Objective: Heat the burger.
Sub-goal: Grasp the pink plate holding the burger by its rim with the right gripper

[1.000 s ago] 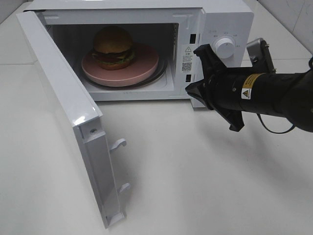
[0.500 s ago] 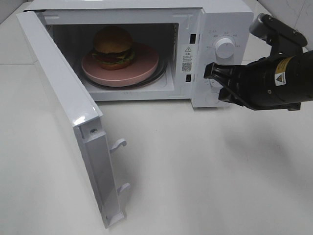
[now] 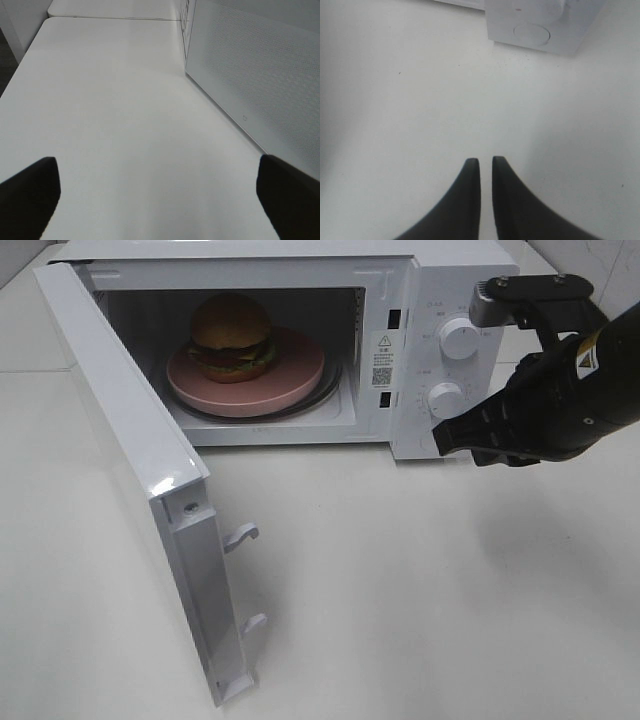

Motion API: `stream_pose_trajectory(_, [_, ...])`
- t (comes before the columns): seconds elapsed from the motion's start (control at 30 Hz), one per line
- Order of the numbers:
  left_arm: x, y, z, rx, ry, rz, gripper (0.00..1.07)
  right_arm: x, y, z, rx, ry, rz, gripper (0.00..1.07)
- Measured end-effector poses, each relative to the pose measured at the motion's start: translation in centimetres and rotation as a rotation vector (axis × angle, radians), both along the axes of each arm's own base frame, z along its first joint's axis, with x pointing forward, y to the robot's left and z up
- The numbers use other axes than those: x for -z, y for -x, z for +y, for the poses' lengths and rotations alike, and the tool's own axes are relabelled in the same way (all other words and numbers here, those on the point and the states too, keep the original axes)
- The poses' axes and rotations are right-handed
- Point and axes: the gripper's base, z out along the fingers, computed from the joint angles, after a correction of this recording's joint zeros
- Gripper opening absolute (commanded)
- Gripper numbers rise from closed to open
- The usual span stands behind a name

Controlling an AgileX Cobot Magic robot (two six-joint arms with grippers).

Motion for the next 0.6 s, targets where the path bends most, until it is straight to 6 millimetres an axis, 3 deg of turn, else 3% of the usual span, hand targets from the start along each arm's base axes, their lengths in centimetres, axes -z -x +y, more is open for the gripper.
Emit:
stream_pose_trajectory(0.23, [0.0,0.0,0.0,0.000,0.000,0.000,1.00,-1.3,-0.7,0.3,-0.214,0.117,-0.075,0.07])
stream_pose_trajectory(0.4, [0.0,0.0,0.0,0.000,0.000,0.000,1.00,-1.5,-0.8,0.3,-0.531,0.309,-0.142,0.08])
stream_pose_trajectory(0.5, [0.0,0.0,0.0,0.000,0.000,0.000,1.00,-1.5,-0.8,0.3,-0.585,0.342,-0.153,0.08])
stream_pose_trajectory(0.57, [0.0,0.0,0.0,0.000,0.000,0.000,1.00,-1.5,-0.8,0.3,-0.769,0.455,-0.189,0.09])
stream_pose_trajectory(0.6, [0.0,0.0,0.0,0.000,0.000,0.000,1.00,-1.5,-0.8,0.3,-0.769,0.455,-0.189,0.09])
